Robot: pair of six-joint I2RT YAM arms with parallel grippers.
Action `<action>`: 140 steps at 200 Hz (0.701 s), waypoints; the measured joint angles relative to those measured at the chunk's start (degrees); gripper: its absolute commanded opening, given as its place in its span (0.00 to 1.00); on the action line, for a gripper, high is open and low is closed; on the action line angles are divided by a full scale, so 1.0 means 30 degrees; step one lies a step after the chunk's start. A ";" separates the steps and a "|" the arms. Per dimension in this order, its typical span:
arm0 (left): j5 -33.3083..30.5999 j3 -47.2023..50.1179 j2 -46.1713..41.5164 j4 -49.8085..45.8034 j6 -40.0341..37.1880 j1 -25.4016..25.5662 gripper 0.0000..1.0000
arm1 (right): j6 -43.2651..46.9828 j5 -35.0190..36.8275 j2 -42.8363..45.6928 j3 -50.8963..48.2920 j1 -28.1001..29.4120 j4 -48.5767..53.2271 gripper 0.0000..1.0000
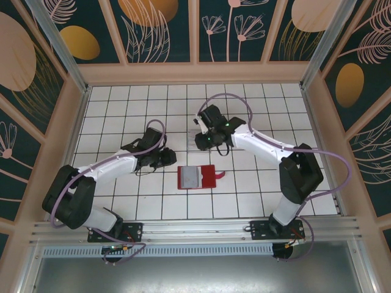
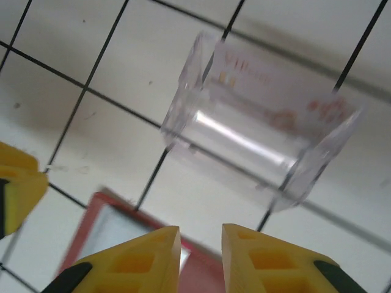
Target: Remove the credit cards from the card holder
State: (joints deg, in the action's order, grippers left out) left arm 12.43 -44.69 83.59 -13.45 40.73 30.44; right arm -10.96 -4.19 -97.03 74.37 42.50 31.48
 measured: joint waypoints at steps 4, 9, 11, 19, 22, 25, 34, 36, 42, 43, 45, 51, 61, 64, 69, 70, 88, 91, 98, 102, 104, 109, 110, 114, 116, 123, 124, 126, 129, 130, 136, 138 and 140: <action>0.0131 0.0000 0.0022 0.0066 -0.0015 -0.0073 0.30 | -0.0546 0.0029 0.0058 -0.0153 0.0175 0.0015 0.25; 0.0226 0.0000 0.0058 0.0117 -0.0066 -0.0168 0.30 | -0.1231 0.0066 0.0102 -0.0335 0.0444 0.0080 0.26; 0.0255 0.0000 0.0073 0.0131 -0.0058 -0.0197 0.30 | -0.1515 0.0066 0.0124 -0.0393 0.0561 0.0124 0.26; 0.0342 0.0000 0.0109 0.0160 -0.0109 -0.0328 0.30 | -0.2441 0.0211 0.0124 -0.0568 0.1035 0.0248 0.27; 0.0364 0.0000 0.0117 0.0160 -0.0153 -0.0379 0.30 | -0.2739 0.0306 0.0124 -0.0605 0.1209 0.0284 0.28; 0.0379 0.0000 0.0117 0.0160 -0.0160 -0.0444 0.30 | -0.3082 0.0408 0.0124 -0.0663 0.1443 0.0357 0.28; 0.0423 0.0000 0.0117 0.0182 -0.0248 -0.0619 0.30 | -0.3920 0.0605 0.0124 -0.0743 0.1996 0.0583 0.29; 0.0430 0.0000 0.0117 0.0204 -0.0277 -0.0678 0.30 | -0.4073 0.0648 0.0124 -0.0743 0.2047 0.0605 0.29; 0.0481 0.0015 0.0117 0.0291 -0.0306 -0.0838 0.30 | -0.4590 0.0816 0.0124 -0.0758 0.2433 0.0743 0.29; 0.0503 0.0022 0.0117 0.0313 -0.0313 -0.0867 0.30 | -0.4721 0.0860 0.0124 -0.0758 0.2521 0.0794 0.29; 0.0532 0.0036 0.0117 0.0364 -0.0350 -0.0911 0.30 | -0.4903 0.0918 0.0124 -0.0758 0.2608 0.0794 0.29; 0.0605 0.0080 0.0117 0.0466 -0.0372 -0.1107 0.30 | -0.5348 0.1056 0.0117 -0.0758 0.2871 0.0896 0.30; 0.0707 0.0204 0.0117 0.0605 -0.0430 -0.1406 0.30 | -0.6040 0.1377 0.0102 -0.0758 0.3184 0.1107 0.30; 0.0714 0.0240 0.0109 0.0627 -0.0437 -0.1486 0.30 | -0.6258 0.1486 0.0066 -0.0758 0.3293 0.1180 0.30; 0.0721 0.0306 0.0117 0.0641 -0.0466 -0.1596 0.30 | -0.6586 0.1639 0.0007 -0.0758 0.3432 0.1290 0.30; 0.0714 0.0313 0.0117 0.0641 -0.0481 -0.1617 0.30 | -0.6623 0.1676 -0.0007 -0.0758 0.3461 0.1304 0.30; 0.0721 0.0495 0.0117 0.0641 -0.0583 -0.1865 0.30 | -0.7584 0.2193 -0.0539 -0.0663 0.3927 0.1727 0.31; 0.0721 0.0510 0.0117 0.0641 -0.0597 -0.1865 0.30 | -0.7694 0.2266 -0.0648 -0.0634 0.4000 0.1778 0.31; 0.0714 0.0517 0.0117 0.0641 -0.0648 -0.1865 0.30 | -0.8043 0.2433 -0.1064 -0.0481 0.4255 0.2018 0.31; 0.0721 0.0525 0.0117 0.0641 -0.0670 -0.1872 0.30 | -0.8167 0.2535 -0.1253 -0.0415 0.4364 0.2098 0.31; 0.0714 0.0525 0.0117 0.0641 -0.0692 -0.1880 0.30 | -0.8233 0.2543 -0.1348 -0.0393 0.4422 0.2098 0.31; 0.0721 0.0525 0.0117 0.0641 -0.0721 -0.1887 0.30 | -0.8451 0.2623 -0.1683 -0.0270 0.4641 0.2244 0.32; 0.0714 0.0525 0.0117 0.0641 -0.0736 -0.1887 0.30 | -0.8488 0.2623 -0.1727 -0.0248 0.4663 0.2266 0.32; 0.0714 0.0525 0.0117 0.0641 -0.0750 -0.1887 0.30 | -0.8612 0.2667 -0.1953 -0.0160 0.4809 0.2339 0.32; 0.0714 0.0525 0.0109 0.0641 -0.0772 -0.1894 0.30 | -0.8663 0.2688 -0.2047 -0.0131 0.4867 0.2368 0.32; 0.0714 0.0525 0.0117 0.0641 -0.0831 -0.1902 0.31 | -0.8903 0.2754 -0.2397 0.0007 0.5093 0.2470 0.32; 0.0714 0.0525 0.0117 0.0641 -0.0838 -0.1902 0.30 | -0.8932 0.2761 -0.2448 0.0036 0.5129 0.2506 0.32; 0.0714 0.0525 0.0117 0.0634 -0.0867 -0.1902 0.31 | -0.9034 0.2769 -0.2594 0.0087 0.5217 0.2586 0.32; 0.0707 0.0525 0.0109 0.0634 -0.0874 -0.1902 0.30 | -0.9071 0.2769 -0.2703 0.0146 0.5289 0.2616 0.32; 0.0714 0.0525 0.0109 0.0641 -0.0882 -0.1902 0.30 | -0.9071 0.2769 -0.2703 0.0146 0.5289 0.2616 0.32; 0.0714 0.0525 0.0109 0.0634 -0.0933 -0.1902 0.30 | -0.9224 0.2776 -0.2936 0.0255 0.5450 0.2703 0.33; 0.0707 0.0525 0.0102 0.0634 -0.0933 -0.1902 0.30 | -0.9275 0.2776 -0.3009 0.0284 0.5493 0.2732 0.33; 0.0707 0.0525 0.0095 0.0634 -0.0940 -0.1902 0.30 | -0.9347 0.2783 -0.3075 0.0328 0.5566 0.2776 0.33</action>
State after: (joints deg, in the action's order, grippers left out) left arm 14.55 -43.11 83.88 -11.55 37.91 24.73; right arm -39.00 4.16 -106.26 75.35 59.20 39.81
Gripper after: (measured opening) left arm 0.304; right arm 0.321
